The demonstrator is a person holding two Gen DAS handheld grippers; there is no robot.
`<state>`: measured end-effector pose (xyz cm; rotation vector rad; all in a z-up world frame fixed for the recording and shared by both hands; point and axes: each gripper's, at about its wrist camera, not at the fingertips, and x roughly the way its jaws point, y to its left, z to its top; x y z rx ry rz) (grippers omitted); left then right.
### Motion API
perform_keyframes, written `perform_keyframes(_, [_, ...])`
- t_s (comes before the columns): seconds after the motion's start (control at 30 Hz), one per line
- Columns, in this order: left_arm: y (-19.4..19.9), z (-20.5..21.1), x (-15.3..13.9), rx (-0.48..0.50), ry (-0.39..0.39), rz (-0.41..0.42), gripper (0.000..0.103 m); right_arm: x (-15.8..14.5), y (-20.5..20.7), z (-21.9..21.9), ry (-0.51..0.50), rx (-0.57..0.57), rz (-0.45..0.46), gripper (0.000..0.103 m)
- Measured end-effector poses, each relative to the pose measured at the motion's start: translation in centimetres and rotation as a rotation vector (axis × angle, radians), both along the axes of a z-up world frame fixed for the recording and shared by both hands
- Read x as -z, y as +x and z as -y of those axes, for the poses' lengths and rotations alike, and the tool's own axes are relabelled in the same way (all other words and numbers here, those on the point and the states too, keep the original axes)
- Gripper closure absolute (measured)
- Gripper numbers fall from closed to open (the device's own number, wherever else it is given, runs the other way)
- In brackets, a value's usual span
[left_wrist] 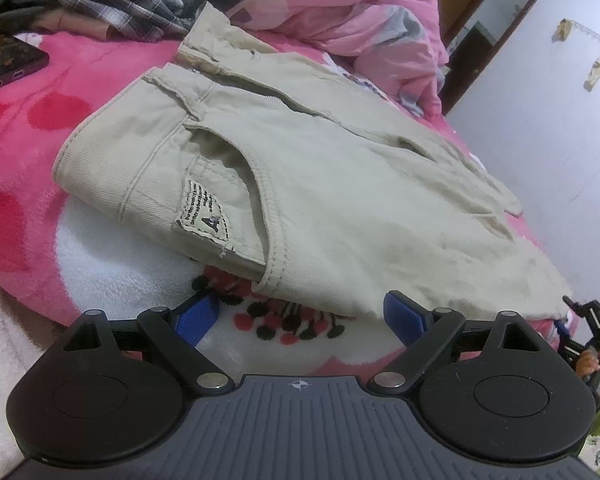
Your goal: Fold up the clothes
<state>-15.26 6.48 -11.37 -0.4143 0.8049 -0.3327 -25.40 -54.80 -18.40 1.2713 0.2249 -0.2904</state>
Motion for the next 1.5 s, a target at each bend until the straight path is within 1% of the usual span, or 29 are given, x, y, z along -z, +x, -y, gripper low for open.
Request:
perform_keyframes(0.07, [-0.1,0.1,-0.1,-0.003,0.007,0.002,0.013,0.3,0.4,-0.3,0.030,-0.018,0.025,0.060])
perform_keyframes(0.17, [-0.2,0.3,-0.2,-0.004,0.016,0.005,0.013,0.9,0.5,-0.6,0.108,-0.071,0.092,0.060])
perform_keyframes(0.27, [-0.2,0.6,-0.2,0.009,0.016,0.007,0.013,1.2,0.4,-1.1,0.129,-0.095,0.114,0.060])
perform_keyframes(0.47, [0.2,0.3,0.5,0.009,-0.054,-0.022,0.008,1.6,-0.2,-1.3,0.139,-0.091,0.126,0.060])
perform_keyframes(0.53, [0.4,0.2,0.7,0.008,-0.077,-0.032,0.008,1.7,-0.3,-1.3,0.142,-0.089,0.130,0.060])
perform_keyframes(0.63, [0.2,-0.8,0.5,-0.053,-0.169,-0.031,0.012,1.9,-0.4,-1.3,0.149,-0.090,0.131,0.062])
perform_keyframes(0.7, [-0.2,-1.4,-0.1,-0.098,-0.223,0.005,0.016,1.9,-0.5,-1.3,0.148,-0.091,0.130,0.062])
perform_keyframes(0.83, [-0.8,-2.3,-0.9,-0.152,-0.302,0.093,0.019,1.8,-0.8,-1.3,0.139,-0.095,0.123,0.062])
perform_keyframes(0.87, [-0.6,-2.4,-0.7,-0.161,-0.324,0.094,0.019,1.9,-0.8,-1.4,0.139,-0.095,0.122,0.062])
perform_keyframes(0.97, [0.6,-2.4,0.9,-0.172,-0.359,0.026,0.019,2.0,-0.7,-1.4,0.138,-0.096,0.120,0.062])
perform_keyframes(1.0, [0.8,-2.4,1.0,-0.176,-0.366,0.024,0.019,1.9,-0.7,-1.4,0.137,-0.096,0.119,0.062])
perform_keyframes(1.07, [0.9,-2.4,0.3,-0.179,-0.379,0.032,0.020,1.8,-0.6,-1.4,0.134,-0.097,0.116,0.062])
perform_keyframes(1.17, [1.2,-2.7,-0.9,-0.186,-0.431,0.094,0.022,1.3,-0.8,-1.3,0.113,-0.083,0.119,0.060])
perform_keyframes(1.2, [1.4,-2.6,-1.1,-0.182,-0.427,0.107,0.022,1.1,-0.8,-1.1,0.104,-0.070,0.125,0.060])
perform_keyframes(1.27, [2.1,-2.1,-0.9,-0.181,-0.376,0.092,0.023,0.7,-1.0,-0.5,0.086,-0.044,0.138,0.060])
perform_keyframes(1.3, [2.4,-1.8,-0.5,-0.184,-0.356,0.067,0.025,0.5,-1.0,-0.3,0.076,-0.031,0.144,0.060])
perform_keyframes(1.33, [2.7,-1.7,-0.1,-0.187,-0.345,0.045,0.028,0.4,-0.8,0.0,0.075,-0.024,0.139,0.060])
perform_keyframes(1.37, [2.7,-1.8,0.2,-0.190,-0.339,0.035,0.032,0.5,-0.5,0.2,0.072,-0.023,0.119,0.061])
perform_keyframes(1.43, [2.8,-2.0,0.4,-0.197,-0.346,0.036,0.035,0.8,0.1,0.5,0.074,-0.031,0.082,0.064])
perform_keyframes(1.5, [3.0,-2.4,0.5,-0.206,-0.361,0.028,0.040,1.0,0.2,0.4,0.072,-0.032,0.077,0.068])
